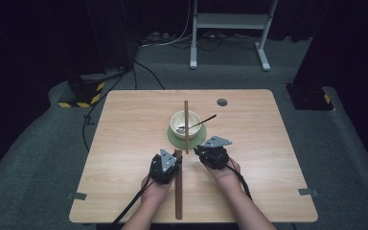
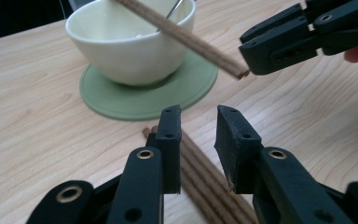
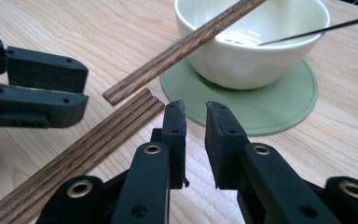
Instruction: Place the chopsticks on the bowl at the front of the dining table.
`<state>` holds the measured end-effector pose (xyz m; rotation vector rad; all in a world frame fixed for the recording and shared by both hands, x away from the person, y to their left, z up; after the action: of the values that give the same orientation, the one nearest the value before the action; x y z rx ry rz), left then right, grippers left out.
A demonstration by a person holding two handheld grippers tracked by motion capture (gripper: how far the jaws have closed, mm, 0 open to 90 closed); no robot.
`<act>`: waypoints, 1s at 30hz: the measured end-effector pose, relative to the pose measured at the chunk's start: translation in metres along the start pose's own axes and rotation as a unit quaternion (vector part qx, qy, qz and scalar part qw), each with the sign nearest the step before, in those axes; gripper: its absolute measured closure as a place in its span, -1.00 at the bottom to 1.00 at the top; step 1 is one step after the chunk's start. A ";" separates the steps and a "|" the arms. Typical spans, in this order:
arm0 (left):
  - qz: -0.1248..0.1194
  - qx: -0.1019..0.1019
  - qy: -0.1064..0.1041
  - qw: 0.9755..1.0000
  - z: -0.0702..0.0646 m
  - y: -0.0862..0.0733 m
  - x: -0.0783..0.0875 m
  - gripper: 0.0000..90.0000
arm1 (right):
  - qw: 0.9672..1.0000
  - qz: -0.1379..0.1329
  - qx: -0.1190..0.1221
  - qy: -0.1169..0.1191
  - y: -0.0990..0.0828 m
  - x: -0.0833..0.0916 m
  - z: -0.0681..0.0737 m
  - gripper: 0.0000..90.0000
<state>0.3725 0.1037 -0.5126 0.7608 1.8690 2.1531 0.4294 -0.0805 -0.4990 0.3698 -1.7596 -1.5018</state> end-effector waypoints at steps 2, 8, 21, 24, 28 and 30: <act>0.000 0.002 0.001 1.000 0.006 -0.005 0.003 0.57 | 1.000 0.005 0.002 -0.002 -0.002 -0.001 0.000 0.74; 0.000 0.009 0.011 1.000 0.022 -0.016 0.012 0.58 | 1.000 0.017 0.003 -0.010 -0.007 -0.003 -0.001 0.71; -0.012 0.027 -0.005 1.000 0.056 0.010 -0.032 0.76 | 0.999 -0.011 0.004 -0.039 0.016 -0.018 -0.015 0.93; -0.027 0.029 -0.025 0.999 0.047 0.024 -0.055 0.81 | 0.999 -0.019 0.009 -0.043 0.029 -0.030 -0.018 1.00; -0.025 0.039 -0.024 0.999 0.040 0.027 -0.066 0.82 | 0.999 -0.004 0.017 -0.038 0.031 -0.040 -0.012 1.00; -0.028 0.041 -0.026 0.998 0.039 0.027 -0.068 0.84 | 0.999 0.002 0.020 -0.038 0.030 -0.043 -0.011 1.00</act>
<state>0.4544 0.1008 -0.5008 0.7632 1.9380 2.0152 0.4731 -0.0525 -0.4871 0.3331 -1.8506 -1.4965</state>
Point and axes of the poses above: each handheld gripper's, and its own axes: x roughly backward along the jaws, y roughly out of its top, z roughly to its left, the point moved 2 cm from there along -x, roughly forward along the jaws, and after that the axes turned 14 degrees about -z, right-handed, at the moved point
